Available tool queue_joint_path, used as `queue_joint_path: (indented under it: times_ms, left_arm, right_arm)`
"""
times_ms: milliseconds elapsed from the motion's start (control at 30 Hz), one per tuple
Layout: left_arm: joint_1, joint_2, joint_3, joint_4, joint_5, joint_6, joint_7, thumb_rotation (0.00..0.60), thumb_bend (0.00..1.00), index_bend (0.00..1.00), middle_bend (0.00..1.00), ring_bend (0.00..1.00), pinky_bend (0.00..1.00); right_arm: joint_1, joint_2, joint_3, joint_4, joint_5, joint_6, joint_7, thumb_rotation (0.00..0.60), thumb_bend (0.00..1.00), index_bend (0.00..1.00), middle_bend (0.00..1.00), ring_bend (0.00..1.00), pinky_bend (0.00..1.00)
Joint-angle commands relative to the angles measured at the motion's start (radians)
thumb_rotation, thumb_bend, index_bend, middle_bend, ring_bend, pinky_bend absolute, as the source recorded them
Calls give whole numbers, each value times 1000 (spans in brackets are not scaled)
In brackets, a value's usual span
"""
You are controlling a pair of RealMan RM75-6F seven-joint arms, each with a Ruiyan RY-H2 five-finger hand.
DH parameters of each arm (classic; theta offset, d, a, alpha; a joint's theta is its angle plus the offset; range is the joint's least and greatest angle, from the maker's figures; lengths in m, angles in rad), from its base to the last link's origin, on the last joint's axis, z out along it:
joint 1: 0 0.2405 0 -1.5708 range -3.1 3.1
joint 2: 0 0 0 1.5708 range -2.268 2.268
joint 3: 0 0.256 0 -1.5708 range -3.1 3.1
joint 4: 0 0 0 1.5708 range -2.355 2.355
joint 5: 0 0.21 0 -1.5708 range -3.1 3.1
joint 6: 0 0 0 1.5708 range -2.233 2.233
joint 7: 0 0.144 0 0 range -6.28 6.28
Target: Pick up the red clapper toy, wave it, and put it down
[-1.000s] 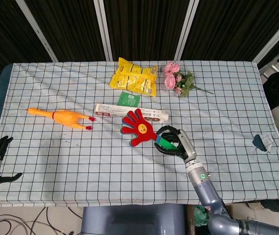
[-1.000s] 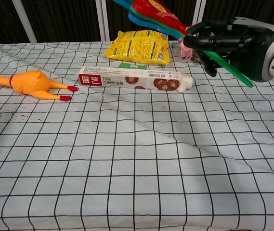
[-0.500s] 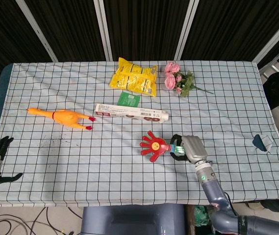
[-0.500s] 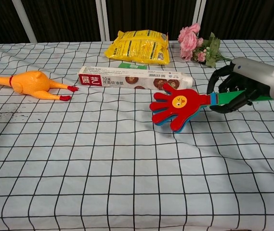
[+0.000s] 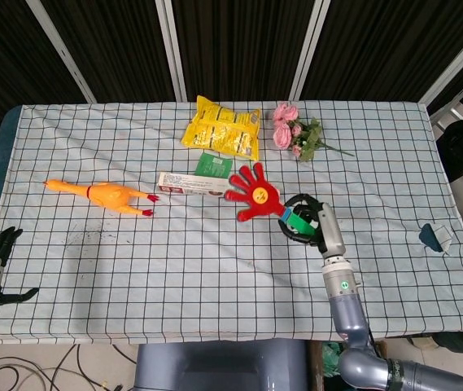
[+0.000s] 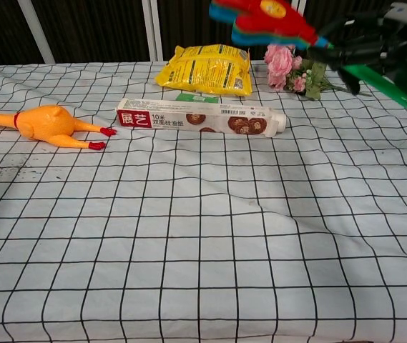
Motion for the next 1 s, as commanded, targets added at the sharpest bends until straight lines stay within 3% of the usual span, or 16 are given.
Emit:
queue_joint_path:
  times_ms: [33,167,400,533,600,767,900,1000]
  left_arm:
    - [0,0,1,1,3,0,-1,600,0,0,0,0,0]
    - [1,3,1,-2,0,-2,-6,600,0,0,0,0,0]
    - [1,4,1,-2,0,-1,-7,600,0,0,0,0,0]
    - [0,5,0,-2,-2,-2,-8,600,0,0,0,0,0]
    - [0,6,0,-2,-3,-4,-9,600,0,0,0,0,0]
    - [-2,10,0,-9,-10,-12,-15,600,0,0,0,0,0]
    - [-2,12,0,-13,-14,-15,-15,600,0,0,0,0,0]
    - [-2,11,0,-13,-13,-14,-12,600,0,0,0,0,0]
  right_arm:
    - [-47,-1,61,-65,24,28,115,600,469,821,720,710,752]
    - [-15,43,-95,54,-70,-23,-117,600,469,821,720,711,752]
    - [41,90,-185,115,6,-91,-408,600,473,821,721,715,752]
    - [71,91,-226,157,24,-54,-604,600,474,821,721,715,752]
    - [73,82,-225,158,28,-34,-629,600,474,821,721,715,752]
    - [51,68,-144,90,64,-24,-461,600,475,821,722,716,752]
    - [-15,41,-4,-21,8,-30,-4,600,475,821,719,711,748]
    - [-52,38,38,-46,-45,-36,207,600,475,821,719,710,748]
